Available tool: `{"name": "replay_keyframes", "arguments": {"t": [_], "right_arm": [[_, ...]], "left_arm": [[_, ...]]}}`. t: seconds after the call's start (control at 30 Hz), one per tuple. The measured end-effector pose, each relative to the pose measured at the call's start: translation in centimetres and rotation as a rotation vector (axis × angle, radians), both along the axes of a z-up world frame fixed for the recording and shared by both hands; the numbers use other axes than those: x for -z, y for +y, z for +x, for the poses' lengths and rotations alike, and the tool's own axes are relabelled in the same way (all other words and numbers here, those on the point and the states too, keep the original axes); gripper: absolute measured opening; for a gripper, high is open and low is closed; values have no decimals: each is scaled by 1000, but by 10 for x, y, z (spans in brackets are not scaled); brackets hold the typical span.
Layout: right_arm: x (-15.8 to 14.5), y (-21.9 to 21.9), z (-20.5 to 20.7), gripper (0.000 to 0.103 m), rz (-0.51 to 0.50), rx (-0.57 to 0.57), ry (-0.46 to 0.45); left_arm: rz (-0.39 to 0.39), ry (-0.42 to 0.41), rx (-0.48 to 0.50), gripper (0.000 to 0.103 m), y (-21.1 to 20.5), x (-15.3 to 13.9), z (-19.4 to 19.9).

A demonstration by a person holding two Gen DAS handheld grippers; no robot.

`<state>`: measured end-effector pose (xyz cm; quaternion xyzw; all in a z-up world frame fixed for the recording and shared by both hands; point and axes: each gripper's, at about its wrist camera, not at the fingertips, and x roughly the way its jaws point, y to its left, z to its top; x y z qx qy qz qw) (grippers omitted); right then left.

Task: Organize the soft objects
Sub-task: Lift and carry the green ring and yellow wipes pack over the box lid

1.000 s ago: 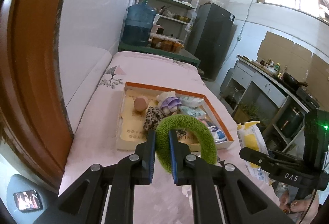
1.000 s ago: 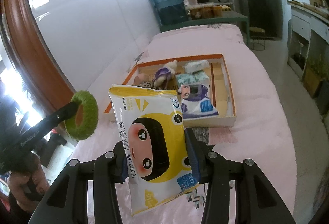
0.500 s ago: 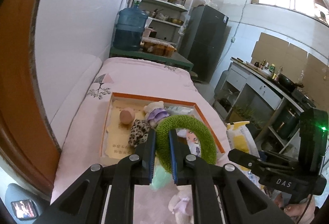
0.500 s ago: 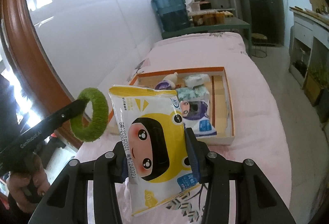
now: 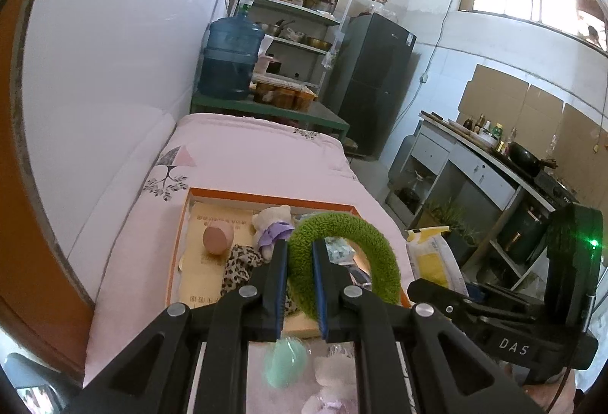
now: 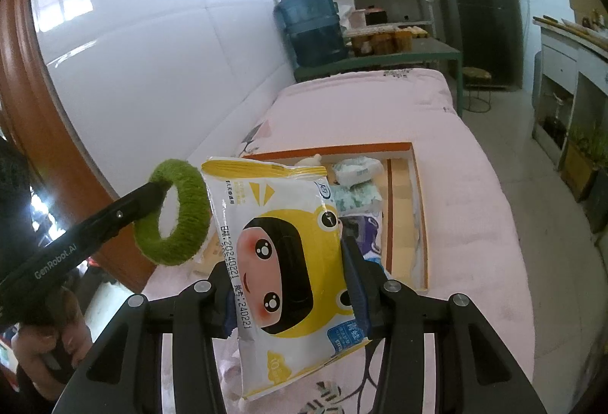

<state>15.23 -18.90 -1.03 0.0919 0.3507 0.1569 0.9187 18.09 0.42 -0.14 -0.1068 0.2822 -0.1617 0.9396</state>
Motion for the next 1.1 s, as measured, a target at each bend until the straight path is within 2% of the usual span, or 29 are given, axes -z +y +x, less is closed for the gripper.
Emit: {"name": "replay_keyframes", "arguments": {"t": [0.47, 0.87, 1.1], "right_arm": [[3, -1, 33, 47, -16, 15, 9], [5, 0, 85, 47, -65, 14, 17], [17, 13, 111, 47, -81, -8, 36]], "left_arm": [[9, 26, -9, 13, 3, 10, 39], [25, 42, -45, 13, 12, 19, 79], [37, 59, -63, 13, 15, 29, 95]]}}
